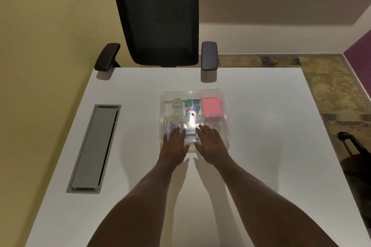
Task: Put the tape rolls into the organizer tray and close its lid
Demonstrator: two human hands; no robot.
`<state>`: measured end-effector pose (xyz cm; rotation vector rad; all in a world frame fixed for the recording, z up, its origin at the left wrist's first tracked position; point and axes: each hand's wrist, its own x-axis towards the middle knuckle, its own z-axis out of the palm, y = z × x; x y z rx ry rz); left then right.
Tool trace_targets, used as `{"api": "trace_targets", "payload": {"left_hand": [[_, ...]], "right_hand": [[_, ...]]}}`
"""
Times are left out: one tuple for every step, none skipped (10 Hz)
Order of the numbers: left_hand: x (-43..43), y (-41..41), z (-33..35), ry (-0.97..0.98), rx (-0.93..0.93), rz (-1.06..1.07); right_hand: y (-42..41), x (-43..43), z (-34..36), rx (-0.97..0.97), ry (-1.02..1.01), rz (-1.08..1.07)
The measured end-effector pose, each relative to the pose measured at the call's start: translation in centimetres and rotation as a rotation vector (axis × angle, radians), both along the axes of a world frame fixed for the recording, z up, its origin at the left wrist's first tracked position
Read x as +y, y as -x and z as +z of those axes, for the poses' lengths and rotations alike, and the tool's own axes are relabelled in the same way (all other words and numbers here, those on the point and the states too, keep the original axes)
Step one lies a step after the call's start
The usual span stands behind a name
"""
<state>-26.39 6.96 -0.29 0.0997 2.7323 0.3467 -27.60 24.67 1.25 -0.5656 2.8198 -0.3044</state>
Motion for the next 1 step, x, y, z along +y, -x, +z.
{"api": "trace_targets", "payload": {"left_hand": [[0.6, -1.65, 0.59, -0.037, 0.08, -0.003]], "right_hand": [[-1.81, 0.54, 0.76, 0.036, -0.028, -0.025]]}}
